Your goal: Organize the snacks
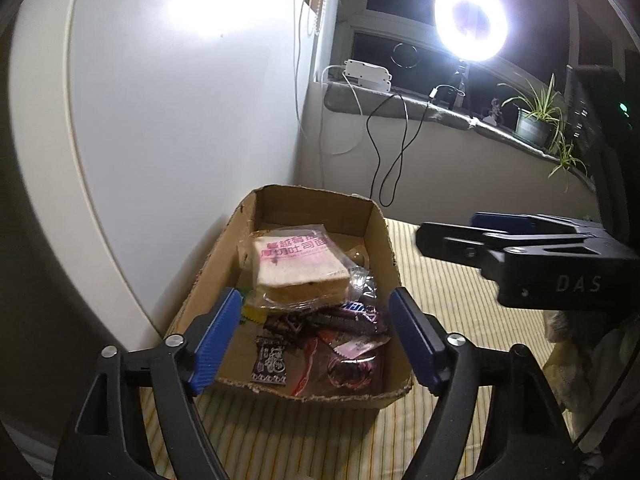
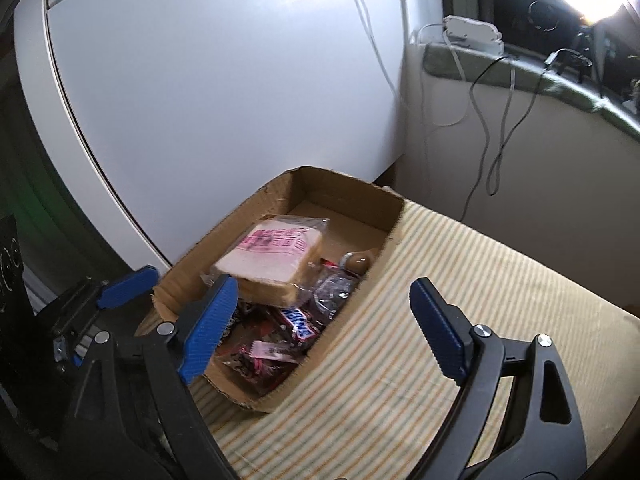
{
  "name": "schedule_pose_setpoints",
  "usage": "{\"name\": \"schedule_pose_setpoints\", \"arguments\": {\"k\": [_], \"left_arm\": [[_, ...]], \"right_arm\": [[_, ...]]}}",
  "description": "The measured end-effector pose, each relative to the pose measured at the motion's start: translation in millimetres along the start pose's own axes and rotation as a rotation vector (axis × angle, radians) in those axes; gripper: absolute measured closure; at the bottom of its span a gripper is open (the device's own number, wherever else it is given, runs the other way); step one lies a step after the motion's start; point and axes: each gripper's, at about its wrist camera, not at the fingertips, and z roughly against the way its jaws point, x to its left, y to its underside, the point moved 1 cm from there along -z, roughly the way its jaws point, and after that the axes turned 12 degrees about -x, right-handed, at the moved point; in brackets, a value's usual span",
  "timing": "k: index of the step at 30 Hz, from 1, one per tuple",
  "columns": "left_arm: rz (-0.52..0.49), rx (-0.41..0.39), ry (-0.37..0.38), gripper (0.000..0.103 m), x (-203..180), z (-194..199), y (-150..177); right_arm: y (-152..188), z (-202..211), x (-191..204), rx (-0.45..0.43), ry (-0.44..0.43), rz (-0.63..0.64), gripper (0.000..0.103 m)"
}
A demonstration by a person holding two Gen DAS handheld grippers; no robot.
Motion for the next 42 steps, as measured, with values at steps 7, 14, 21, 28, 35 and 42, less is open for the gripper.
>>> {"name": "schedule_pose_setpoints", "arguments": {"k": [7, 14, 21, 28, 35, 42], "left_arm": [[-0.023, -0.020, -0.039, 0.022, -1, 13, -1], [-0.016, -0.028, -0.084, 0.022, 0, 23, 1], [-0.024, -0.033, -0.103, 0.022, -3, 28, 2], [-0.027, -0.032, -0.103, 0.022, -5, 28, 2], [-0.038, -0.038, -0.101, 0.022, -10, 32, 2], [-0.040, -0.039, -0.103, 0.022, -12, 33, 3]], "right_arm": [[12, 33, 3, -0.090, 0.111, 0.061, 0.009], [29, 59, -2, -0.132, 0.173, 0.044, 0.009], [39, 73, -13, -0.133, 0.186, 0.008, 0.009], [44, 79, -7, -0.139, 0.205, 0.048, 0.009], [46, 82, -5, -0.141, 0.207, 0.062, 0.009], [46, 82, -4, -0.143, 0.216, 0.067, 0.009]]}}
